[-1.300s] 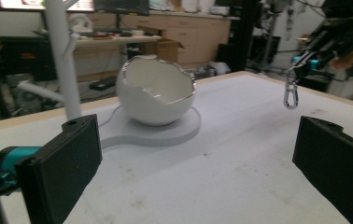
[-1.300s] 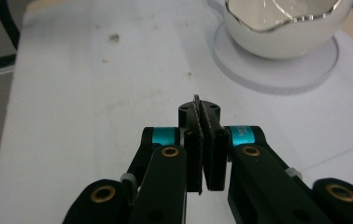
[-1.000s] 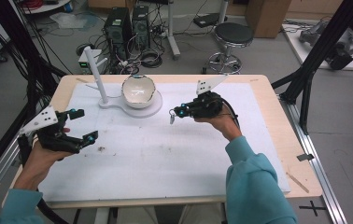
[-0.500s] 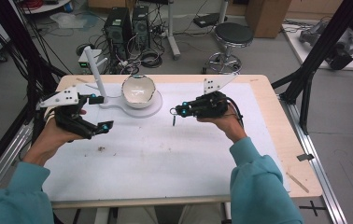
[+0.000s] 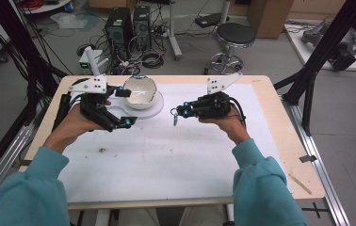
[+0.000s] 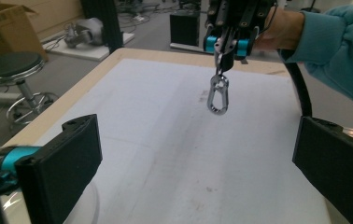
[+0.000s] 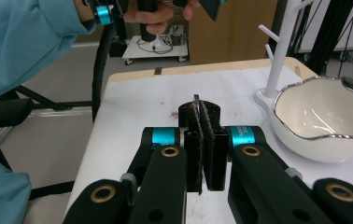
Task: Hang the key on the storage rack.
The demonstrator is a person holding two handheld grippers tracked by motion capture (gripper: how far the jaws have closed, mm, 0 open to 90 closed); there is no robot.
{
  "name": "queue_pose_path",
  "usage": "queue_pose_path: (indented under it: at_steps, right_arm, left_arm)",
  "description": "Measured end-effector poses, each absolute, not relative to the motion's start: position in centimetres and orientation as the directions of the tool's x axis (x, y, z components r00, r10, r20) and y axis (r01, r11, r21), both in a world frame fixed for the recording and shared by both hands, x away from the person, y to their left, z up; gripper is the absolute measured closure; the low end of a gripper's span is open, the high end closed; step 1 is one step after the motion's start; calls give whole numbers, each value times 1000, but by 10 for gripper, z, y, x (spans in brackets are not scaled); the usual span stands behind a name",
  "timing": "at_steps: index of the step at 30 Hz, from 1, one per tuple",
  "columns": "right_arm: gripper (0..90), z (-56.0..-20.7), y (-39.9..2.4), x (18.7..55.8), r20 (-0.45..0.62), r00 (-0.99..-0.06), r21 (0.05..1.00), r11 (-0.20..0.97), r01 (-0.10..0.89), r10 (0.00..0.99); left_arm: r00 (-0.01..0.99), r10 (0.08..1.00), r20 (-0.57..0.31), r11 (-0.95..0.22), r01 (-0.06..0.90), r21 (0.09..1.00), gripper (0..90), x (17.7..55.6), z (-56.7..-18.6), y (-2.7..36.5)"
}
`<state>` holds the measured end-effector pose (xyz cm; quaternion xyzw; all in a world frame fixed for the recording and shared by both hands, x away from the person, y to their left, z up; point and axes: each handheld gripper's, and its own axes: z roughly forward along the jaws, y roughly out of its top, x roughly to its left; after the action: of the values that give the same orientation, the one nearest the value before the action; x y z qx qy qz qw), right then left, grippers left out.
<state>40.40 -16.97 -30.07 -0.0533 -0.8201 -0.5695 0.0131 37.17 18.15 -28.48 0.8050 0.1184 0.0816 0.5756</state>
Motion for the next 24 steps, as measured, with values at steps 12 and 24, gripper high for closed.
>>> queue_pose_path:
  at_steps: [12, 24]
  right_arm:
    - [890, -299, -159, 402, 80, -996, 933, 349, 90, 43]
    - [890, -301, -151, 402, 94, -995, 932, 351, 95, 20]
  left_arm:
    - [980, 199, -22, -345, 92, 934, 19, 377, -292, 145]
    - [989, 143, -44, -356, 93, 930, 155, 378, -296, 130]
